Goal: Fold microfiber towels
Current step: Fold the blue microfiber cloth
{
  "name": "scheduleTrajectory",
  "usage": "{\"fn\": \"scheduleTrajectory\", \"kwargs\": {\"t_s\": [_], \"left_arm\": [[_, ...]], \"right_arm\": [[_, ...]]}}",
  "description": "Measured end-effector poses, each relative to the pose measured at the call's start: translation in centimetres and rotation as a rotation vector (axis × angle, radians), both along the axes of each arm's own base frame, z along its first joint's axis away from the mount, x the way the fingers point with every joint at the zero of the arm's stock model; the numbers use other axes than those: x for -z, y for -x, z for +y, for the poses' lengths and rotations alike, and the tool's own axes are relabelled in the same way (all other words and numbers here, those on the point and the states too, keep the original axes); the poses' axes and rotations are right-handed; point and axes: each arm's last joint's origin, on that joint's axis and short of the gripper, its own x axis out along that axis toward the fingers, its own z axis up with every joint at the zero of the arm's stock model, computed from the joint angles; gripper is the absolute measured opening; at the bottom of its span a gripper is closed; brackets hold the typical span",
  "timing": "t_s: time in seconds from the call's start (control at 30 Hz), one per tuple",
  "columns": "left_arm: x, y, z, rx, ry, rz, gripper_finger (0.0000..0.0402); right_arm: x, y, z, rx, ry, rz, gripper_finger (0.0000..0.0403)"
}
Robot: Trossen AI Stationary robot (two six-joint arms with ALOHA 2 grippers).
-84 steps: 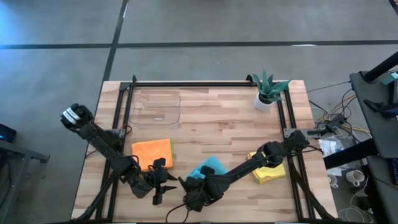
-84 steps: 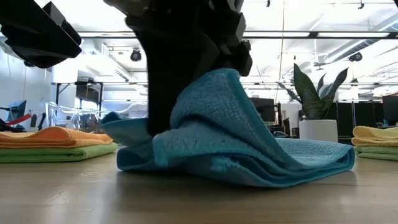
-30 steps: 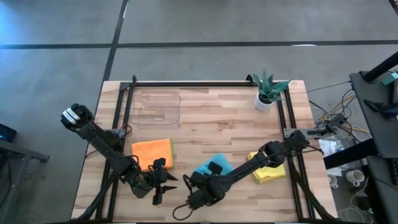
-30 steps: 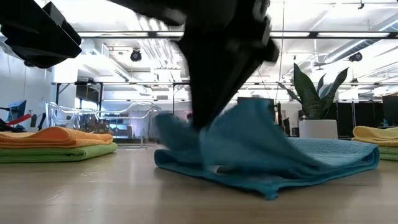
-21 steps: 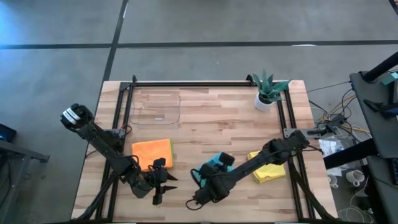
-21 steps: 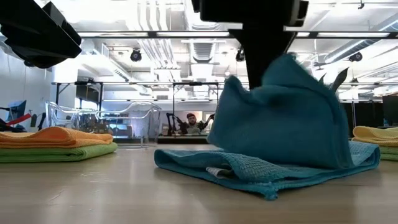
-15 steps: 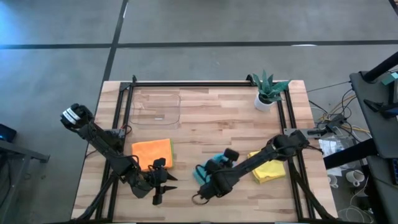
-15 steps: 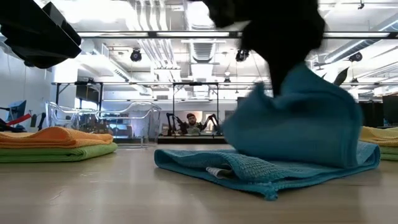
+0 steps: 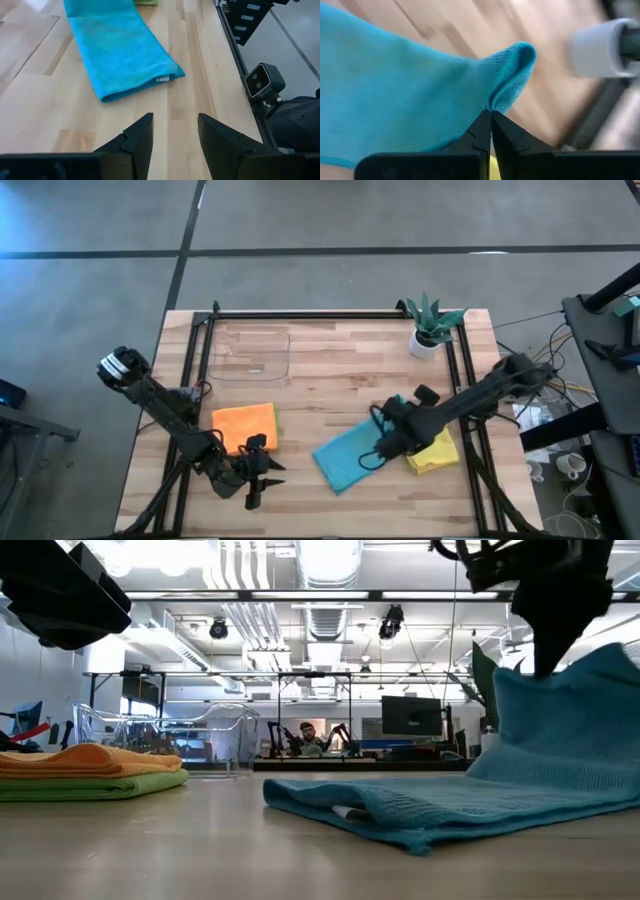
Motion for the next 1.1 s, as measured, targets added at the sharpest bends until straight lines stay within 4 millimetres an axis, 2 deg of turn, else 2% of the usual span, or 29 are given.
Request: {"fn": "scheduleTrajectory", "kwargs": {"t_s": [0.13,0.33,0.67,0.93,1.1], "left_arm": [[0.0,-0.1,0.1,-0.007,-0.001,-0.001,0.014],[0.0,-0.1,0.2,-0.01,-0.002,-0.001,0.014],[0.1,-0.1,0.2,-0.01,-0.004,0.0,0.014],[0.1,-0.1,0.2,-0.011,-0.004,0.001,0.014],[0.1,-0.1,0.2,-0.011,-0.004,0.001,0.014]], "right_arm": [[0.3,0.4,-0.4,-0.037,-0.103,-0.192,0.0009],[1.3,-1.0,0.4,-0.046,-0.244,-0.324,0.0009],[0.2,-5.7,3.0,-0.173,-0.329,-0.337,0.0009],[2.4,-9.0,3.8,-0.171,-0.351,-0.274,0.0009],[2.8,-10.6,4.5,-0.177,-0.356,-0.279,0.0009]]}}
